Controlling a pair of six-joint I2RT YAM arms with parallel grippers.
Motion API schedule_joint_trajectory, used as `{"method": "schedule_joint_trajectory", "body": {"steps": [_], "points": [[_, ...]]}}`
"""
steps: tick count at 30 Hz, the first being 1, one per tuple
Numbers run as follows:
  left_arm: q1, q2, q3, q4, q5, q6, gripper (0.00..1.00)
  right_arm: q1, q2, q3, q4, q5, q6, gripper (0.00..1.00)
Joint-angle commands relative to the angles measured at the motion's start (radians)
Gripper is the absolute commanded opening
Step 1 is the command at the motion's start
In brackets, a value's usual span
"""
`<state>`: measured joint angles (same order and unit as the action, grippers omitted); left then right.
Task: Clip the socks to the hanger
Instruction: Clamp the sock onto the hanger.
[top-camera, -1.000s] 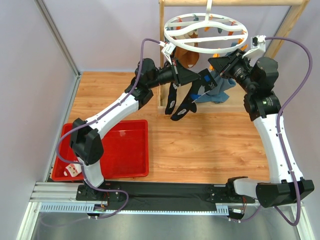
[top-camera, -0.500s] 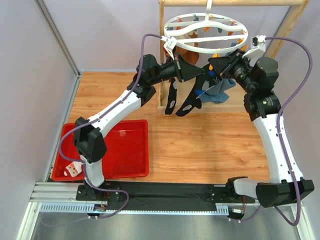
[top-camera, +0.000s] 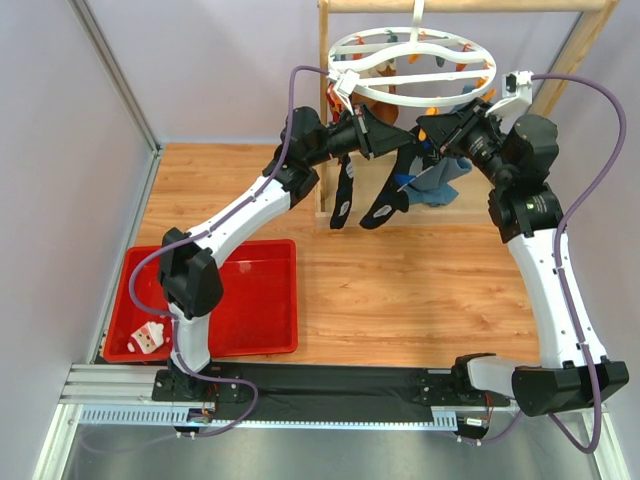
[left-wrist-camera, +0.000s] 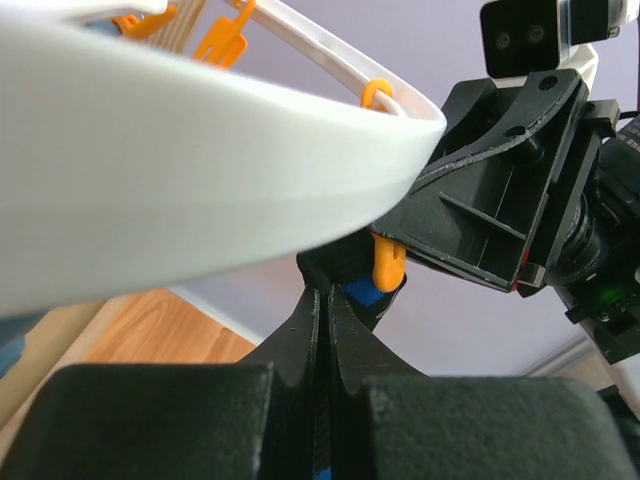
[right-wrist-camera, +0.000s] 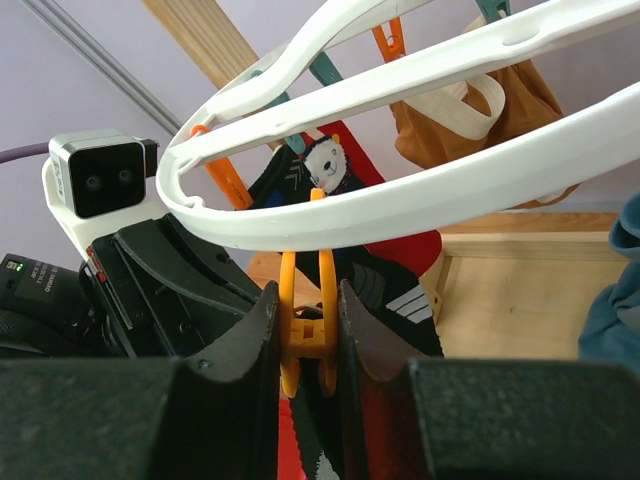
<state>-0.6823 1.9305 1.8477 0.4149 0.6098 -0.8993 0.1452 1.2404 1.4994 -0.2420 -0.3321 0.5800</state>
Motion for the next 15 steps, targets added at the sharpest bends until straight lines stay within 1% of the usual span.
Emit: {"method": "schedule_joint_trajectory", "body": {"steps": [1,2,5,7,8,10,11,13,14,15], "points": [[-0.007,0.004,0.068,0.108,-0.013,-0.053,0.0,-0.001,-0.033,0.018,-0.023,-0.012,-0.002,0.15],[-0.006,0.005,0.07,0.117,-0.012,-0.059,0.0,-0.002,-0.035,0.019,-0.026,-0.01,-0.006,0.26],[-0.006,0.002,0.07,0.117,-0.008,-0.064,0.0,-0.002,-0.03,0.036,-0.049,-0.002,-0.028,0.44],[-0.006,0.001,0.068,0.114,-0.008,-0.064,0.0,-0.002,-0.025,0.048,-0.071,0.001,-0.037,0.52],[-0.006,-0.002,0.068,0.104,-0.008,-0.056,0.0,-0.002,-0.025,0.061,-0.088,0.014,-0.046,0.63],[-0.006,-0.016,0.061,0.079,-0.018,-0.043,0.0,-0.003,-0.028,0.076,-0.117,0.05,-0.061,0.73],[-0.008,-0.022,0.048,0.068,-0.033,-0.032,0.0,-0.006,-0.032,0.093,-0.152,0.067,-0.087,0.83],[-0.006,-0.042,0.044,0.038,-0.048,-0.017,0.0,-0.006,-0.041,0.119,-0.203,0.112,-0.129,0.9],[-0.006,-0.045,0.044,0.016,-0.05,-0.009,0.0,-0.007,-0.057,0.131,-0.226,0.173,-0.173,0.97],[-0.006,-0.053,0.044,0.007,-0.05,0.005,0.0,-0.019,-0.068,0.146,-0.264,0.203,-0.195,0.99]]}}
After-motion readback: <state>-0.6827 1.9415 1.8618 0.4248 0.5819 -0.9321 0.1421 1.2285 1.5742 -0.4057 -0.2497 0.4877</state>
